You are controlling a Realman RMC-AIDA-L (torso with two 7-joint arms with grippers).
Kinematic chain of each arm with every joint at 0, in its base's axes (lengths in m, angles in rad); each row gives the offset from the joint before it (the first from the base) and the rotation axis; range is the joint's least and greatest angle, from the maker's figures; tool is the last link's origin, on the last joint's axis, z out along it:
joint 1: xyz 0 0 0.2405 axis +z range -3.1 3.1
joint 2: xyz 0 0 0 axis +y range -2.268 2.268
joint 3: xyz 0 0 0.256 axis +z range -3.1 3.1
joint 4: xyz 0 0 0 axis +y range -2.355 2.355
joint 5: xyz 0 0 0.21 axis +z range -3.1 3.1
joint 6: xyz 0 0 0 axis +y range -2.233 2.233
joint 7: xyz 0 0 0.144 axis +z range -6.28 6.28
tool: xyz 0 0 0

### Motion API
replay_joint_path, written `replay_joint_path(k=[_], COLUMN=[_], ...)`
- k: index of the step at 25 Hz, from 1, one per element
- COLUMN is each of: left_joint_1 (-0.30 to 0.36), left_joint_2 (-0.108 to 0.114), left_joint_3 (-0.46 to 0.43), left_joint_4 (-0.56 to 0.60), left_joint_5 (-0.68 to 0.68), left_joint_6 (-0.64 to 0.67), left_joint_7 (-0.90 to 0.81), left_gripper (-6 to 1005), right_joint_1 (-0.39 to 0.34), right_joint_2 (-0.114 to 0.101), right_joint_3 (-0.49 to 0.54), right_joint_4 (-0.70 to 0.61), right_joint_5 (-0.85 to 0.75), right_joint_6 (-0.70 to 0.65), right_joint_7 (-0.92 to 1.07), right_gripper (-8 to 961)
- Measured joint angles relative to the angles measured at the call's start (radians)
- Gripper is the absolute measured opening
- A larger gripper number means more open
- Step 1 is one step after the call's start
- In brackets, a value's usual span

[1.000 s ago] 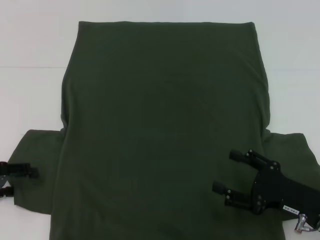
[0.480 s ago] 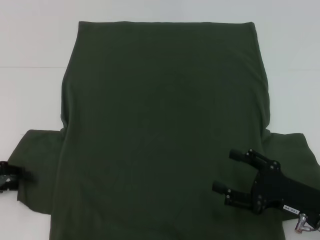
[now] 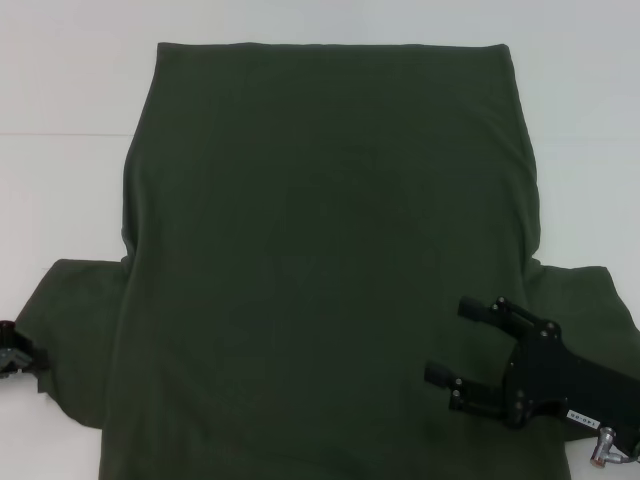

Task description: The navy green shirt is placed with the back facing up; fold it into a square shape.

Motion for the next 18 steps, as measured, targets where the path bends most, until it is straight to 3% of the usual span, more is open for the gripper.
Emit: replay_joint_path(k=[3,18], left_joint_1=[0.0,-0.003], left_joint_2=[0.0,0.01], left_joint_3=[0.0,-0.004], left_joint_4=[0.0,0.014], left_joint_5=[0.0,-0.006], left_joint_6=[0.0,0.034], left_joint_7=[0.002,0.016], left_gripper=[44,0], right_joint_1=[0.0,-0.003], right_joint_2=[0.0,-0.002], right_joint_3=[0.0,0.007], right_joint_4=[0.0,0.0], right_joint_5=[0.0,0.0], right_joint_6=[0.0,-0.008], right_joint_7=[0.0,0.0], right_gripper=[945,945])
